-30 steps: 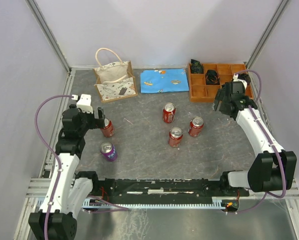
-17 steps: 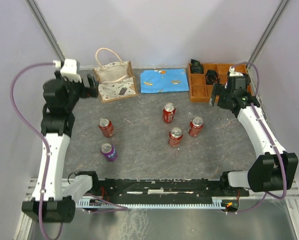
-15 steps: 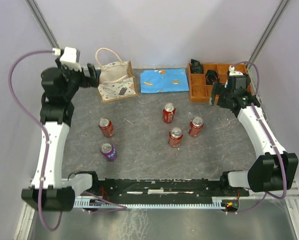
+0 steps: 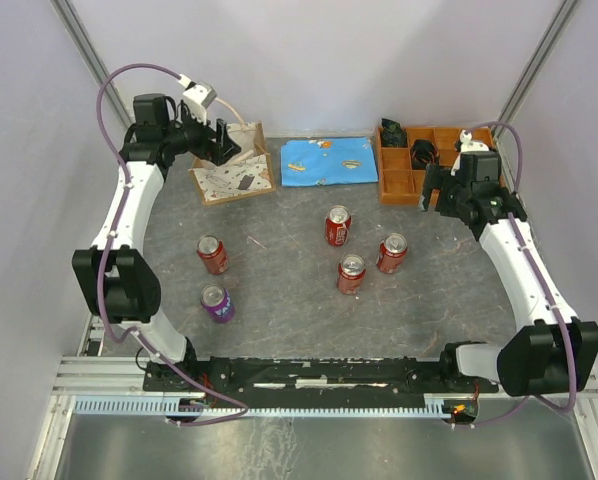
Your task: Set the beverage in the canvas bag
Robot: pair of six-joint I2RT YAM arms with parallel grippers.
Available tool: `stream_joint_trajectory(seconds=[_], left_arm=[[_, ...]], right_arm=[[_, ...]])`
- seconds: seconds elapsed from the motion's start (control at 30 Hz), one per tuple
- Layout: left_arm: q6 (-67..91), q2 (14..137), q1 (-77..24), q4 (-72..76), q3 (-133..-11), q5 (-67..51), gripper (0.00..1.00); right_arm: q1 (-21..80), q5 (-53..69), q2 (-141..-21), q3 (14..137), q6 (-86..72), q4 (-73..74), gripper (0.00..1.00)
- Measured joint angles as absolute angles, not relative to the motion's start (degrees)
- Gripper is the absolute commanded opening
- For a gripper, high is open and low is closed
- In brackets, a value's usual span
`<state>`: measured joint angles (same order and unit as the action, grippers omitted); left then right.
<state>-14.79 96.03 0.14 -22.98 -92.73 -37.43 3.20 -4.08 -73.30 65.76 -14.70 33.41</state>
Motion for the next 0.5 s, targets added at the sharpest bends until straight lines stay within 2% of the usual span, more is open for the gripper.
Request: stream_joint_trajectory(seconds=[0.23, 0.5], left_arm=[[-20.86, 97.69, -0.19, -28.97, -97.06, -45.60, 0.88], [-30.63, 97.78, -3.77, -32.56, -94.11, -43.46, 0.89]], right_arm=[[3.20, -4.14, -70.65, 65.04, -14.66, 34.46, 0.99], [3.20, -4.14, -70.57, 64.79, -14.66, 34.98, 0.99]])
